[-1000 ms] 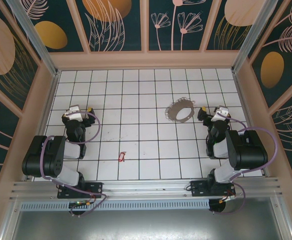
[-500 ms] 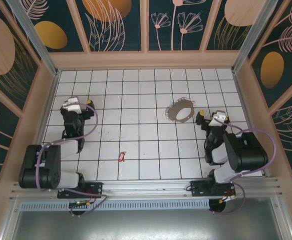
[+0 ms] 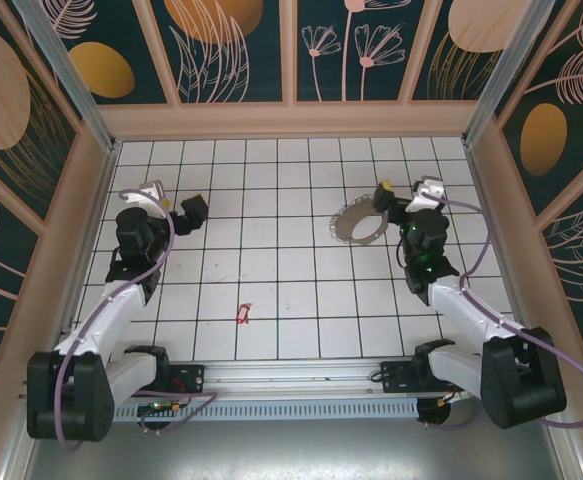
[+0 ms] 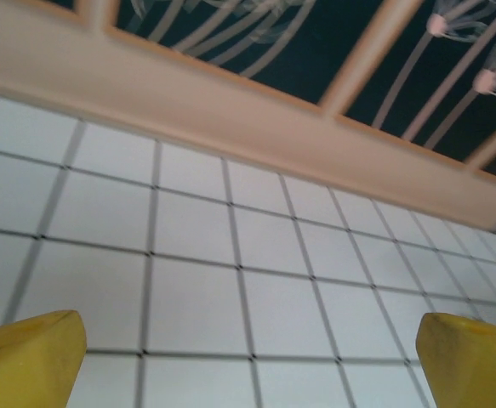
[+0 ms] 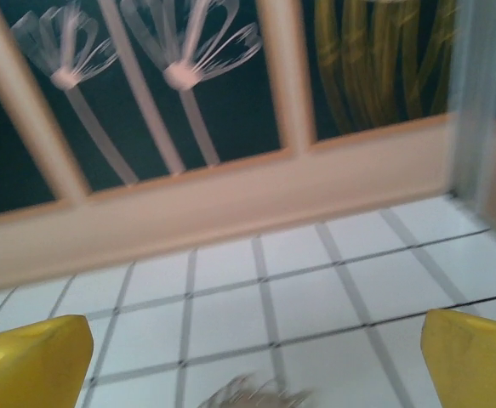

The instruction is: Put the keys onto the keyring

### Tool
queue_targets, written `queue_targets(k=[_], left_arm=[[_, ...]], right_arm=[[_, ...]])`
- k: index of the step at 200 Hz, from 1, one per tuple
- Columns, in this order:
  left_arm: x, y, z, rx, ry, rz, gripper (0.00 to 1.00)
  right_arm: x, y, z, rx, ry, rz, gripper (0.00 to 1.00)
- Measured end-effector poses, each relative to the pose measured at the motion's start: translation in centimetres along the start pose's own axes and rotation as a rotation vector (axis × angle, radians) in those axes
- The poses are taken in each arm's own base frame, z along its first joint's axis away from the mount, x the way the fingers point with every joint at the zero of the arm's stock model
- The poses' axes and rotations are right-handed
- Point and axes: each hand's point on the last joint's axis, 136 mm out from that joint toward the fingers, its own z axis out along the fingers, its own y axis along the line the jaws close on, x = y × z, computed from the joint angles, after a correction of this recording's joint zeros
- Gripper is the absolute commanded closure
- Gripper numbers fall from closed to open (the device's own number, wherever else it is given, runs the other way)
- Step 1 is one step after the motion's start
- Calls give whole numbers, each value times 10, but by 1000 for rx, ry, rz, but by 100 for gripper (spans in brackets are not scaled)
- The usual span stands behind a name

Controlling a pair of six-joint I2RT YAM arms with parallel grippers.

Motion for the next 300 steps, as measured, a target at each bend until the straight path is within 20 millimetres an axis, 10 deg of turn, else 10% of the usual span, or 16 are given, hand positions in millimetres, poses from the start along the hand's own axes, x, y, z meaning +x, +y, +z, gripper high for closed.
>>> queue_targets(k=[51,89,124,176,300], left_arm=[[21,-29,-42,101,101,-97,1],[55,-26,-52,119,178,-181,1],[86,-15,-56,91,250,-267,1],[81,-18,-60,103,225,-279,1],[82,-17,-62,96,227,-281,1]], right_arm=[[80,143,-69,-563,295,-78,1],[127,208,-139,-923,396,-194,6],[161,227,-155,-1049,456,-266,18],[211,250,-165,-1157,536,-395,38],[246,308,-166,-1313,446,-579,60]])
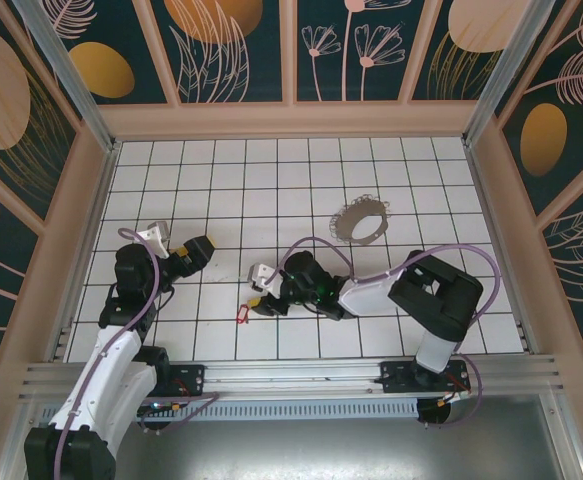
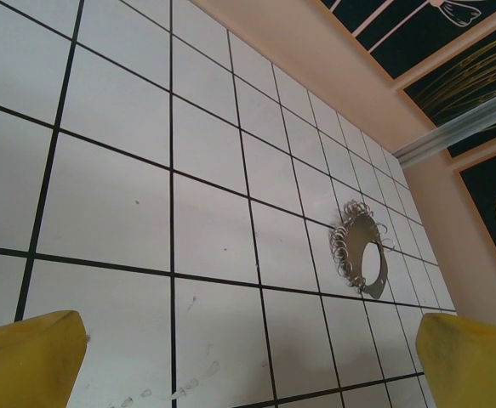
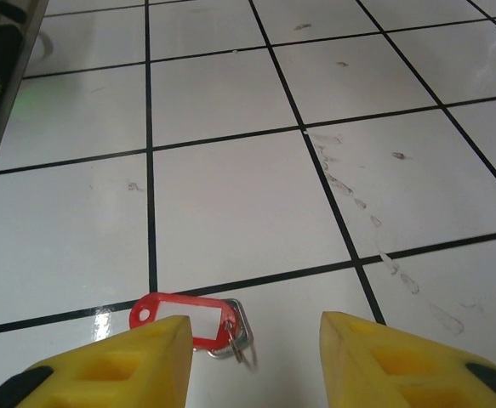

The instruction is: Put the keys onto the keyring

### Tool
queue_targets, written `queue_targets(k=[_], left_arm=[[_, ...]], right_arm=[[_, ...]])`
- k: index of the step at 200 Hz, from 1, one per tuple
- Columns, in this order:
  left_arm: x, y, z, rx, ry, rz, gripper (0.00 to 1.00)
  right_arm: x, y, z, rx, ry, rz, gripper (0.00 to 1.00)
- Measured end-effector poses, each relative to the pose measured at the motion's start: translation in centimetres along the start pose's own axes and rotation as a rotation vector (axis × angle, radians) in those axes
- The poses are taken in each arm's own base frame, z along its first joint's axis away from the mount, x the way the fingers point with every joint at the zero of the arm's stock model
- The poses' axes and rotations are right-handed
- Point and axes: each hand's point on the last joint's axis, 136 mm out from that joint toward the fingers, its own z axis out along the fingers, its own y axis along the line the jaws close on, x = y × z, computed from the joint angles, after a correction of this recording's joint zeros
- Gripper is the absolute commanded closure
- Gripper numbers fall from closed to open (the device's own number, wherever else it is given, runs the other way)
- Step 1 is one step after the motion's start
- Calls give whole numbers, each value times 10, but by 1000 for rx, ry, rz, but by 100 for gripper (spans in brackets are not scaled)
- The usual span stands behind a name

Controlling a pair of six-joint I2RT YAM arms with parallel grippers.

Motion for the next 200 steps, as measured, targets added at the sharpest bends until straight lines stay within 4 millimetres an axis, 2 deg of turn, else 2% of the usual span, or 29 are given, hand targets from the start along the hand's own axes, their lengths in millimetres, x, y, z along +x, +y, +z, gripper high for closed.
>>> queue_targets(k=[68,147,200], left_arm=[[0,1,0,-4,0,-1,1],[0,3,0,-13,0,-3,1],[0,3,0,-14,-1,-3,1]], right_arm=[[13,11,12,-41,57,-40,67],[25,9,22,-40,95,-39,68],[30,9,27,-37,110,-42,73]])
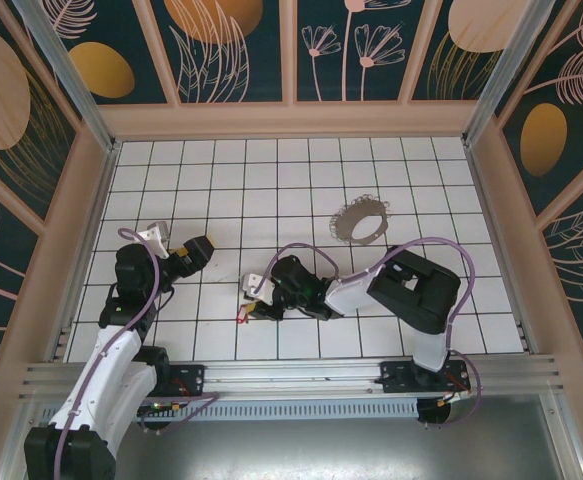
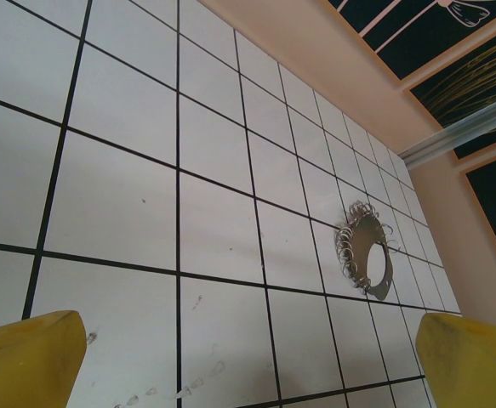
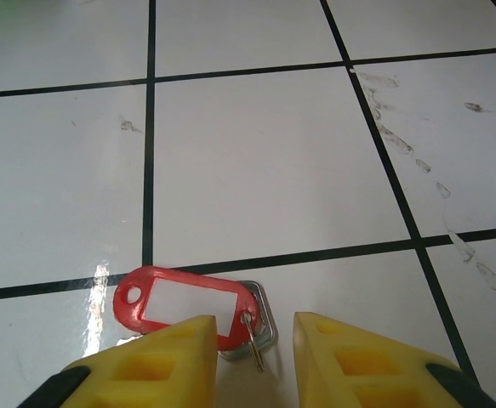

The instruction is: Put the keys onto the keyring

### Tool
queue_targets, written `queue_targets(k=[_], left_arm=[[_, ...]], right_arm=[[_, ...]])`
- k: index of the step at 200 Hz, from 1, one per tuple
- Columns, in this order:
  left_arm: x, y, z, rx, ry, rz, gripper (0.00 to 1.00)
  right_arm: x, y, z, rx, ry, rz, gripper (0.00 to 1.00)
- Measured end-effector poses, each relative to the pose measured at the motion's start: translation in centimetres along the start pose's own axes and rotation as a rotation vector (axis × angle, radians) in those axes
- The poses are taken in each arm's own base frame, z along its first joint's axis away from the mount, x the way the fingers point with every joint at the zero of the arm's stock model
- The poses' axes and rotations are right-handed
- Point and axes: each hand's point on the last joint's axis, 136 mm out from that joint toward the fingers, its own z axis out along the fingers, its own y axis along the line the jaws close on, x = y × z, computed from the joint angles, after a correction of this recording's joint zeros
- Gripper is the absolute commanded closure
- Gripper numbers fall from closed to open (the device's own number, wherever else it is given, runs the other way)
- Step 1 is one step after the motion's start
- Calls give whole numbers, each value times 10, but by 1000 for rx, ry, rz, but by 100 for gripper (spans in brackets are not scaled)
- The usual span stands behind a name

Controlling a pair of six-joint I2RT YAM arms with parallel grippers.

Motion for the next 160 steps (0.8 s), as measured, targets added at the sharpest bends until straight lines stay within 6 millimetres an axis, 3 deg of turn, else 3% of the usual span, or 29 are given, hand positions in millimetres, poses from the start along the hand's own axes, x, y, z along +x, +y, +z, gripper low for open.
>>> queue_targets(k=[77,160], left_arm=[[0,1,0,-6,-3,-1,1],[4,5,0,-23,12,-10,1]], right_arm=[[3,-2,1,9,10,-12,84],[8,-1,3,6,26,-10,81]])
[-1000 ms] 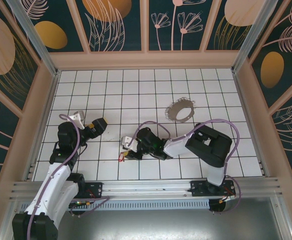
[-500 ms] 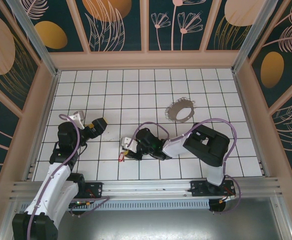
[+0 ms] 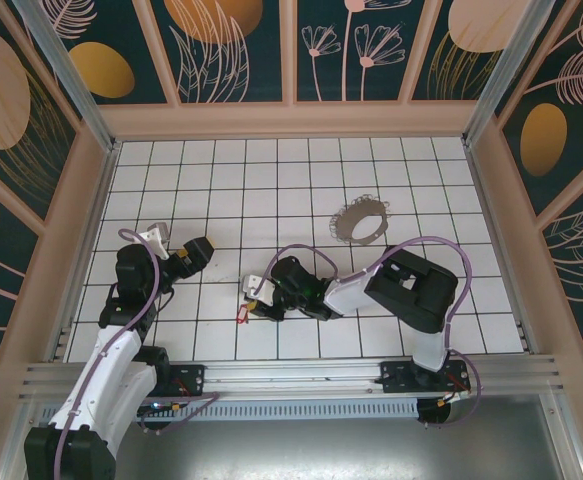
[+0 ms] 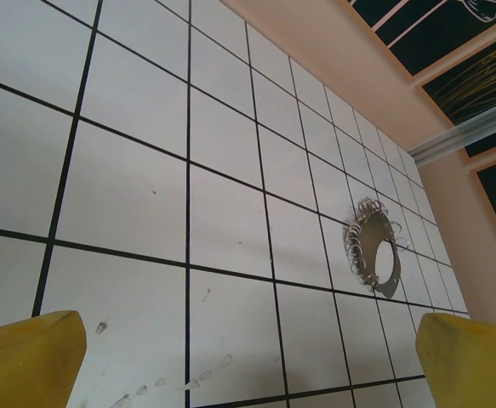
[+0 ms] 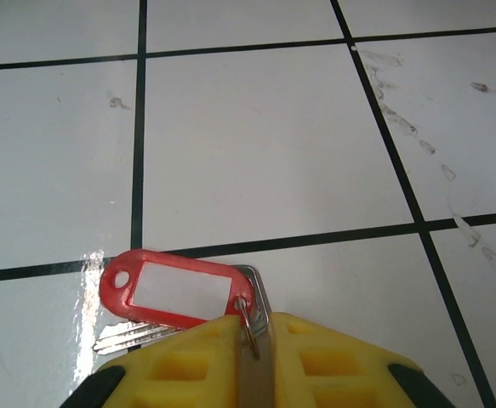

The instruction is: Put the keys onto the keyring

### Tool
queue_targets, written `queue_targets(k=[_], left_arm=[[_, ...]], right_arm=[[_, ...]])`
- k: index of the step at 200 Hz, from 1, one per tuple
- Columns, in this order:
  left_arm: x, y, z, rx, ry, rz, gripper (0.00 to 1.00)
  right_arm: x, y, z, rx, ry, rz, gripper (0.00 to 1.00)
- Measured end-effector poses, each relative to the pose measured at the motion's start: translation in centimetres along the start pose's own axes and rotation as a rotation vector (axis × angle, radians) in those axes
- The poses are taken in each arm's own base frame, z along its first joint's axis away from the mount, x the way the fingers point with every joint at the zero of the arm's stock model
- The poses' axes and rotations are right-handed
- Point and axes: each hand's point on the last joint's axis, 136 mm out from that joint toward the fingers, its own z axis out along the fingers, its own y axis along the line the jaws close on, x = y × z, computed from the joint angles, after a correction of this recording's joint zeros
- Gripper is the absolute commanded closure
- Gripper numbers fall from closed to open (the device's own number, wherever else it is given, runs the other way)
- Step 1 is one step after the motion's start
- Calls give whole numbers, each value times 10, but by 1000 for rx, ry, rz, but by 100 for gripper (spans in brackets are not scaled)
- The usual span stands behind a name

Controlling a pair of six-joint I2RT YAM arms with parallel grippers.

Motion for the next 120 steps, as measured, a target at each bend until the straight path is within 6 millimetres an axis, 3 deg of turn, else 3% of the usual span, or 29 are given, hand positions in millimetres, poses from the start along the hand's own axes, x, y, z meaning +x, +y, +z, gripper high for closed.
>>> queue_targets(k=[120], left_arm=[[2,4,0,-18,5,-6,1]], right_arm=[[2,0,2,-2,12,-19,83]])
